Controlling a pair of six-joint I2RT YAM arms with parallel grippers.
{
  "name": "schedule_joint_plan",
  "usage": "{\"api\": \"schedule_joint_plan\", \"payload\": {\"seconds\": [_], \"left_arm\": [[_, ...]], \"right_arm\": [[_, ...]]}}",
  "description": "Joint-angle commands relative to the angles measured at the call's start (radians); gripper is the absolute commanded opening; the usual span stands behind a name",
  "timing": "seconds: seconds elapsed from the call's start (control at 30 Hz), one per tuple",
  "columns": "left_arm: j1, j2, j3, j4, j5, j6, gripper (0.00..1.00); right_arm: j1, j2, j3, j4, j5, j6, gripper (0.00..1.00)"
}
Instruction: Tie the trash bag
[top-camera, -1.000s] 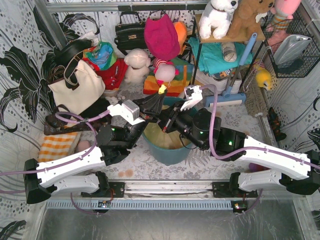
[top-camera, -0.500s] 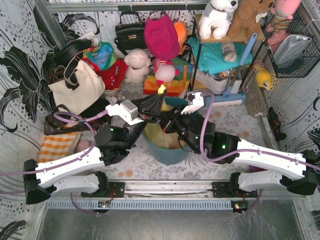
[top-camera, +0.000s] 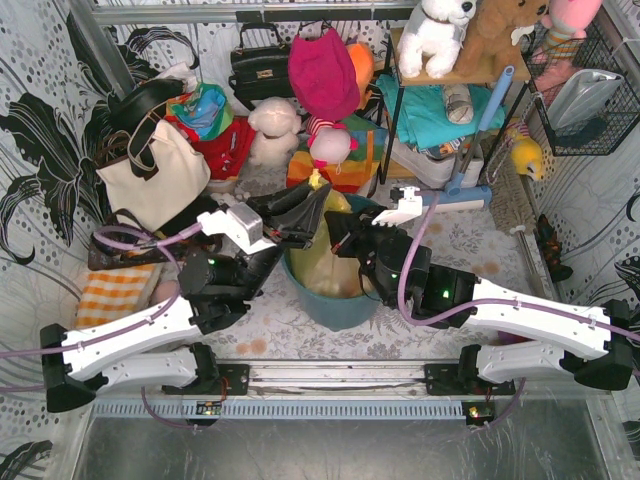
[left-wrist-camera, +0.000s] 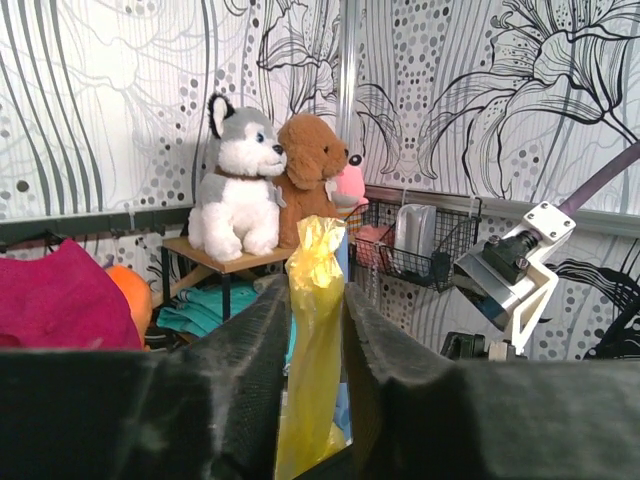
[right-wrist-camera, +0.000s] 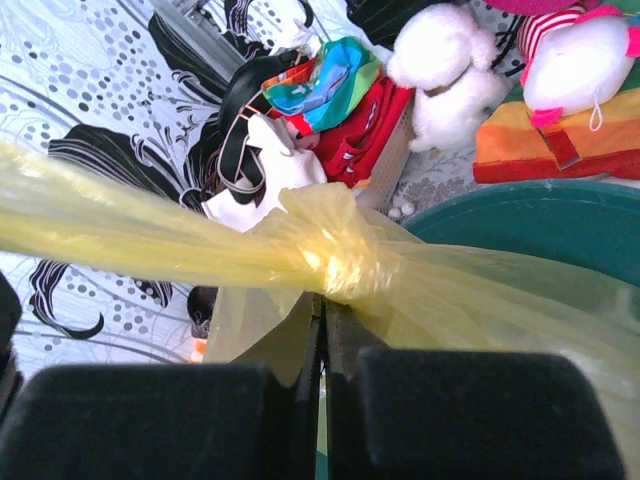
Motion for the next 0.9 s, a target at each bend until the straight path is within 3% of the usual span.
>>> {"api": "schedule_joint_plan", "payload": {"seconds": [0.0, 0.07, 0.17, 0.47, 0.57, 0.67, 0.77, 0.87], "left_arm": [[0.004, -0.057, -0.006, 0.003, 0.016, 0.000, 0.41], [0.004, -0.085, 0.003, -0.035, 0.024, -0.007, 0.51], [0.004, -0.130, 0.042, -0.153, 0.023, -0.009, 0.58], [0.019, -0.142, 0.165, -0.522, -0.081, -0.051, 0.58], [0.101, -0.119, 0.210, -0.651, 0.061, -0.094, 0.58], [0.325, -0.093, 0.258, -0.750, 0.327, -0.215, 0.55], [0.488, -0.066, 0.262, -0.745, 0.546, -0.321, 0.52], [0.563, -0.019, 0.266, -0.738, 0.679, -0.356, 0.51]], "right_arm": [[0.005, -0.001, 0.008, 0.034, 0.079, -0.030, 0.00], [0.005, -0.002, 0.008, 0.028, 0.090, -0.029, 0.00], [0.005, -0.010, 0.000, 0.023, 0.106, -0.022, 0.00], [0.005, -0.020, -0.002, -0.008, 0.118, -0.001, 0.00], [0.005, -0.017, 0.005, -0.016, 0.115, -0.001, 0.00], [0.005, -0.013, 0.010, -0.022, 0.110, 0.003, 0.00], [0.005, -0.013, 0.011, -0.025, 0.107, 0.006, 0.00], [0.005, -0.011, 0.015, -0.026, 0.107, 0.005, 0.00]]}}
